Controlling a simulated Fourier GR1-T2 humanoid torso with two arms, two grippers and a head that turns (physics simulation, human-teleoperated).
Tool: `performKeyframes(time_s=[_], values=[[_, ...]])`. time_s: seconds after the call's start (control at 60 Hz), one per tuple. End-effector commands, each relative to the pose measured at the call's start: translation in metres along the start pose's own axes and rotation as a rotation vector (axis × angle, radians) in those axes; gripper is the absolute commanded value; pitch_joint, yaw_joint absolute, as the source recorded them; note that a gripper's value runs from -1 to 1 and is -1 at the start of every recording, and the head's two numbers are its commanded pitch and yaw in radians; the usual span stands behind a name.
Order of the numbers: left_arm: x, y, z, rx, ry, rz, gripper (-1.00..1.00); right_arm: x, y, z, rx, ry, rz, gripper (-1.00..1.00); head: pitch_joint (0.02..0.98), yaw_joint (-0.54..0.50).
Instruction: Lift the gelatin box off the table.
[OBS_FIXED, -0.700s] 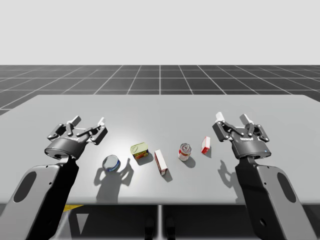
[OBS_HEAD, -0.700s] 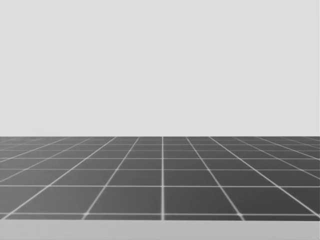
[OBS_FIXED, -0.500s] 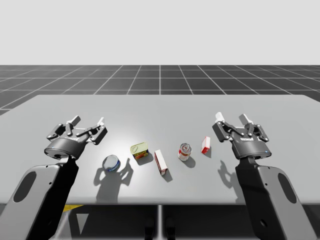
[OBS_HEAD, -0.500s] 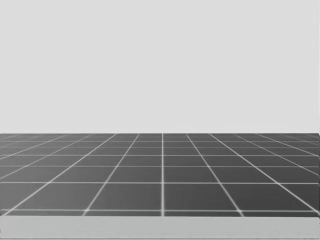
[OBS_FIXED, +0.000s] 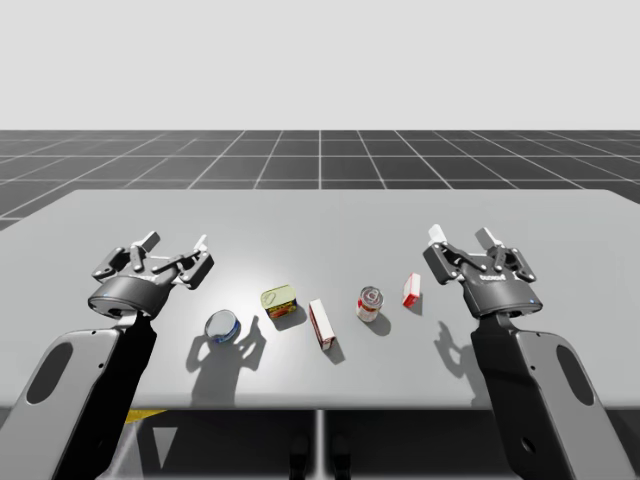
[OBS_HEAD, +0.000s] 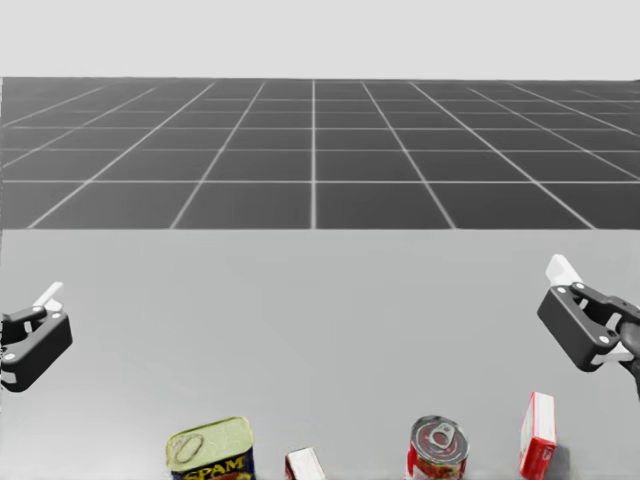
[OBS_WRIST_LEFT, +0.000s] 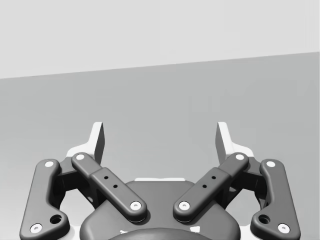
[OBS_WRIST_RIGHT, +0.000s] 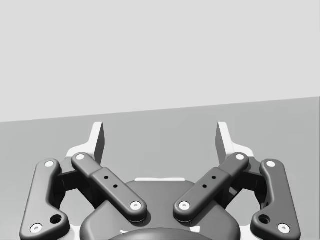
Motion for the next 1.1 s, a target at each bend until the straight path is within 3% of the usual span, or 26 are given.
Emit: performKeyframes(time_s=[0.017,0.217,0.467,0.483,0.633,0.65,0.683,0.767,0.8,0.883,0.983,1.1], values=[[0.000,0.000,-0.001,-0.002,0.003,-0.004,-1.00,0.000,0.000,-0.001,0.000,-0.001,0.008,-1.00,0.554,-0.04],[0.000,-0.001,-0.001,-0.009,0.002,-0.004,-1.00,0.000,0.000,-0.001,-0.003,-0.004,0.013,-1.00,0.685,-0.18],[-0.001,-0.006,-0.001,-0.019,0.003,-0.016,-1.00,0.001,0.000,-0.001,-0.007,-0.009,0.015,-1.00,0.764,-0.33],[-0.001,-0.006,-0.001,-0.020,0.003,-0.015,-1.00,0.001,-0.001,-0.001,-0.007,0.000,0.003,-1.00,0.769,-0.34],[-0.002,-0.008,-0.001,-0.027,0.005,-0.018,-1.00,-0.003,0.002,-0.001,-0.030,0.031,-0.001,-1.00,0.781,-0.36],[-0.002,-0.008,-0.001,-0.028,0.005,-0.018,-1.00,-0.004,0.004,0.000,-0.029,0.027,0.017,-1.00,0.782,-0.36],[-0.002,-0.008,-0.001,-0.030,0.006,-0.017,-1.00,-0.004,0.004,0.000,-0.038,0.024,0.023,-1.00,0.780,-0.36],[-0.002,-0.008,-0.001,-0.031,0.008,-0.018,-1.00,-0.002,0.008,0.005,-0.049,0.043,0.014,-1.00,0.774,-0.36],[-0.002,-0.008,-0.001,-0.031,0.009,-0.017,-1.00,-0.001,0.010,0.008,-0.059,0.042,0.025,-1.00,0.771,-0.36],[-0.003,-0.009,0.000,-0.032,0.012,-0.018,-1.00,0.004,0.018,0.021,-0.103,0.055,0.044,-1.00,0.767,-0.35],[-0.003,-0.009,0.000,-0.033,0.013,-0.019,-1.00,0.004,0.026,0.036,-0.158,0.076,0.042,-1.00,0.768,-0.36],[-0.003,-0.009,0.000,-0.033,0.014,-0.019,-1.00,-0.011,0.040,0.057,-0.169,0.091,0.053,-1.00,0.768,-0.37]])
